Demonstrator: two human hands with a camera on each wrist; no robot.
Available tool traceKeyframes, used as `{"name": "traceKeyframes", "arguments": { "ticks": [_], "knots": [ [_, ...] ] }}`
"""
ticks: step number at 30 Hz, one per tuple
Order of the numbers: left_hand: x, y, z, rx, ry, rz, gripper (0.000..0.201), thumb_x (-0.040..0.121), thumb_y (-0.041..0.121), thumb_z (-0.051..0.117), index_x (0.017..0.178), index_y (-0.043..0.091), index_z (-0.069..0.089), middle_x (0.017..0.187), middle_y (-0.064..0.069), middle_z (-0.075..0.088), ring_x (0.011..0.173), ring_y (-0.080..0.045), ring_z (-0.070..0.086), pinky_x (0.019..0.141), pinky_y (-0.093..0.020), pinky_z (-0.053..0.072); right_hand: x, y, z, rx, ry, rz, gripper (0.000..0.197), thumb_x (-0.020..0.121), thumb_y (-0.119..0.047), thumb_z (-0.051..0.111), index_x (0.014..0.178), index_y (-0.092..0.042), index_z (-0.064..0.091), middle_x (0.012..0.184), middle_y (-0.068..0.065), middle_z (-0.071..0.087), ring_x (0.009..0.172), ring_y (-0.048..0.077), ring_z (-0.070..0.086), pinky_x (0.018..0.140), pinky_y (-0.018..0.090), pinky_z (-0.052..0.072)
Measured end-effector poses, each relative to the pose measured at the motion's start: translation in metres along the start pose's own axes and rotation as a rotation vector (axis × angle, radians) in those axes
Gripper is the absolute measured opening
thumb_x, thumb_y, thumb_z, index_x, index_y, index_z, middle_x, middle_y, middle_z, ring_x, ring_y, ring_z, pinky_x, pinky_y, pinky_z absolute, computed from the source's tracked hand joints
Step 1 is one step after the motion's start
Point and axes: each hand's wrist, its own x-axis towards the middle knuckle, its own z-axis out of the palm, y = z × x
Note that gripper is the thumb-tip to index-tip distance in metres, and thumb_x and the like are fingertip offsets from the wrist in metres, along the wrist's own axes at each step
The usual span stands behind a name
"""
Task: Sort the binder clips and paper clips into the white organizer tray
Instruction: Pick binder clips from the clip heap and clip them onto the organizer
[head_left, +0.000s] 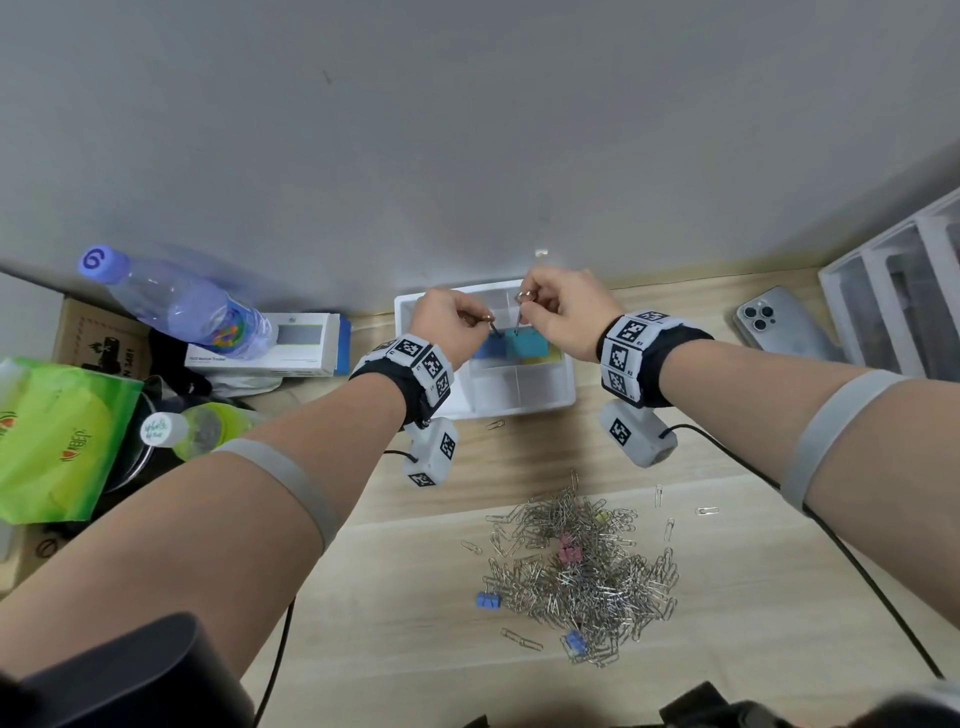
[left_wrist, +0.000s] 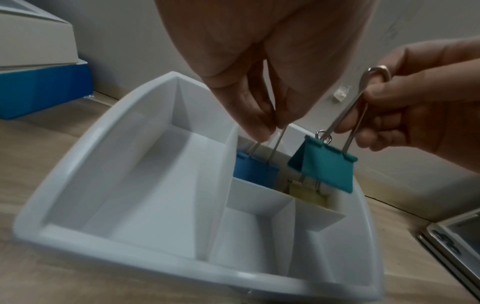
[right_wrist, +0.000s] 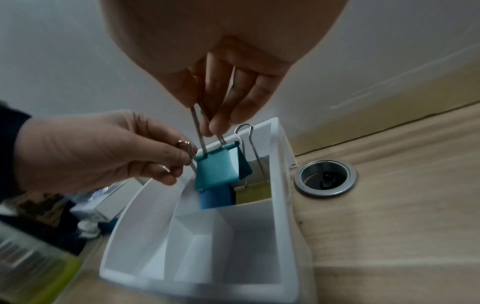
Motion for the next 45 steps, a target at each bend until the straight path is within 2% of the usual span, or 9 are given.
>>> {"name": "traceKeyframes", "arguments": {
  "ticks": [5,8,19,24,27,32,36,40,45],
  "knots": [
    [-0.003,0.004,-0.001,0.019,-0.023,-0.002,0.013,0.084,0.007,0.062,0.087,0.012,0.074,0.065,0.0,0.067,0.071,-0.024,0.07,0.067,-0.025,0.057,0.002,0.004,0.012,-0.08,-0.085,-0.024,0.007,0.087,-0.021,0.058,0.082,-0.025,0.057,0.07,0.0,0.069,0.069,0.024,0.062,0.072,0.041,0.054],
    [0.001,0.001,-0.002,0.025,-0.05,-0.002,0.015,0.084,0.007,0.06,0.087,0.009,0.074,0.071,-0.005,0.07,0.069,-0.023,0.069,0.07,-0.03,0.059,0.004,0.001,0.02,-0.034,-0.101,0.005,0.005,0.089,-0.016,0.059,0.085,-0.019,0.06,0.073,0.007,0.071,0.069,0.027,0.063,0.071,0.037,0.055],
    [0.006,-0.011,-0.005,0.031,-0.068,0.03,0.013,0.08,0.018,0.067,0.088,0.014,0.077,0.072,0.006,0.072,0.056,0.004,0.061,0.058,-0.016,0.048,0.012,-0.001,0.037,-0.121,-0.069,0.006,0.011,0.09,-0.019,0.06,0.091,-0.014,0.07,0.084,0.004,0.072,0.081,0.023,0.065,0.078,0.036,0.053],
    [0.004,-0.01,-0.002,-0.029,-0.033,0.014,0.004,0.079,0.021,0.069,0.078,0.022,0.072,0.074,0.002,0.073,0.059,-0.014,0.068,0.062,-0.031,0.059,0.013,0.002,0.032,-0.148,0.01,0.024,0.011,0.09,-0.023,0.061,0.088,-0.016,0.068,0.079,0.002,0.069,0.077,0.021,0.06,0.069,0.029,0.048],
    [0.004,-0.008,-0.002,-0.04,-0.054,-0.004,0.023,0.082,0.012,0.065,0.069,0.031,0.068,0.069,0.001,0.071,0.064,-0.025,0.071,0.069,-0.037,0.062,0.012,0.0,0.029,-0.215,-0.047,-0.015,0.021,0.094,-0.026,0.052,0.083,-0.017,0.068,0.076,0.001,0.066,0.078,0.025,0.06,0.07,0.034,0.049],
    [0.003,-0.006,-0.002,-0.065,-0.089,-0.007,0.028,0.079,0.008,0.06,0.073,0.034,0.068,0.071,0.002,0.071,0.064,-0.019,0.069,0.075,-0.04,0.061,0.016,-0.006,0.027,-0.278,-0.037,0.006,0.024,0.094,-0.028,0.053,0.088,-0.016,0.073,0.077,0.007,0.069,0.079,0.027,0.062,0.072,0.036,0.052],
    [0.002,-0.008,-0.002,-0.071,-0.075,-0.019,0.028,0.07,0.016,0.063,0.095,0.026,0.069,0.089,0.004,0.071,0.069,-0.013,0.067,0.077,-0.038,0.06,0.016,-0.007,0.028,-0.181,-0.118,0.039,0.023,0.09,-0.022,0.057,0.109,-0.019,0.069,0.077,0.006,0.07,0.078,0.025,0.065,0.075,0.035,0.055],
    [0.001,-0.011,-0.001,-0.077,-0.049,0.022,0.028,0.075,0.022,0.071,0.103,0.022,0.07,0.092,0.008,0.069,0.065,-0.003,0.062,0.071,-0.027,0.055,0.013,0.002,0.018,-0.205,0.01,0.099,0.035,0.084,-0.026,0.053,0.118,-0.023,0.06,0.08,-0.002,0.07,0.082,0.024,0.064,0.076,0.033,0.053],
    [0.001,-0.008,0.002,-0.058,-0.046,0.073,0.029,0.08,0.03,0.073,0.108,0.031,0.072,0.104,0.002,0.066,0.062,-0.012,0.058,0.064,-0.022,0.048,0.007,0.019,0.003,-0.372,0.047,0.166,0.037,0.085,-0.032,0.052,0.122,-0.029,0.058,0.093,-0.001,0.071,0.094,0.028,0.063,0.075,0.032,0.049]
  ]
}}
